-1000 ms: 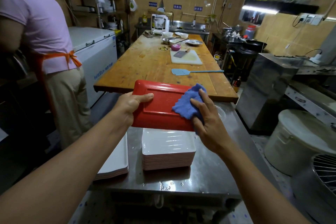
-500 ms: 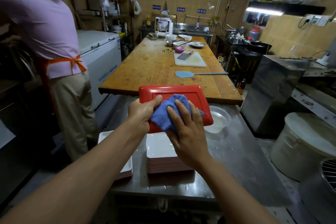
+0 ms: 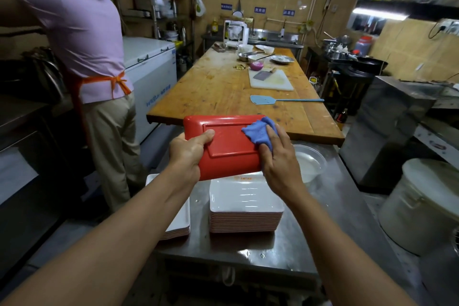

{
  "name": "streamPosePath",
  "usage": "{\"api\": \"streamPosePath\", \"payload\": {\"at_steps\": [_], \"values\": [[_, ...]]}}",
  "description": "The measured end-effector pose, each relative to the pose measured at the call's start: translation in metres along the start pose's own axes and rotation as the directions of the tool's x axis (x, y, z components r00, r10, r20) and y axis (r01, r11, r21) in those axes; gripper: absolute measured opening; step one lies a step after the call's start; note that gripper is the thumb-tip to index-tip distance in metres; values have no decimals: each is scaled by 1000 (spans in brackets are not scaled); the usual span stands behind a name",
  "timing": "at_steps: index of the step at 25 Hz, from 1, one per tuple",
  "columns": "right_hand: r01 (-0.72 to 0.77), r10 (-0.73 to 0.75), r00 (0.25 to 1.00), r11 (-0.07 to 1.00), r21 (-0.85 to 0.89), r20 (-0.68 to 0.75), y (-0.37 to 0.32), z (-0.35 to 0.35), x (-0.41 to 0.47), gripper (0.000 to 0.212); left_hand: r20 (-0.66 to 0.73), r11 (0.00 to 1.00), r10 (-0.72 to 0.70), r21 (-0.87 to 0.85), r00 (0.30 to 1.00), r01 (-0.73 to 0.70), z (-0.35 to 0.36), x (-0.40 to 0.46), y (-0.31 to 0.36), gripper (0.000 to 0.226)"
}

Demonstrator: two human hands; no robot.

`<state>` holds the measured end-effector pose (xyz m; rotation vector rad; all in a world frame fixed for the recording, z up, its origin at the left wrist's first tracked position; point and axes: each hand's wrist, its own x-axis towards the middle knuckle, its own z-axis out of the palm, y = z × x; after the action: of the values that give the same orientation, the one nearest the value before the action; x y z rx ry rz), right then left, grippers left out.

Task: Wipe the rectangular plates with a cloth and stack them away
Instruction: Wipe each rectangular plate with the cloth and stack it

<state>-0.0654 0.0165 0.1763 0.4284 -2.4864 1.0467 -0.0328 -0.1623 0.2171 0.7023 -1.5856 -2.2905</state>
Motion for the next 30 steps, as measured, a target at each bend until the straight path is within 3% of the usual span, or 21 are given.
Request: {"api": "streamPosePath", "payload": {"at_steps": [4,12,20,23,24,26,28,30], "values": [[51,-57,998,990,-131,-42,-8,22,-23,49,-50,999,-30,-37,998,28,0,1,-5,20],[252,-252,968,965,-70,19,-26,56,-52,58,-115,998,-48,-49,992,43,-15,3,-16,25],[-61,42,994,978,199,98,-11,65,-36,44,-198,1000,3,-1,980,-3,-68,8,-10,24],[-110,94,992,969,222,82,-20,72,-28,37,-185,974,200,145,962,-174,-86,10,-8,28],[-126,108,990,961,245,88,-25,72,-25,36,-144,923,333,250,932,-291,-92,12,-7,28],[-157,123,984,944,290,131,-35,75,-20,35,18,701,566,516,824,-493,-106,17,-7,23],[-193,144,974,930,313,173,-41,80,-16,35,203,387,662,732,722,-561,-120,22,-12,20],[-212,150,968,919,334,201,-46,86,-17,32,374,78,679,818,631,-569,-131,25,-23,26]]}}
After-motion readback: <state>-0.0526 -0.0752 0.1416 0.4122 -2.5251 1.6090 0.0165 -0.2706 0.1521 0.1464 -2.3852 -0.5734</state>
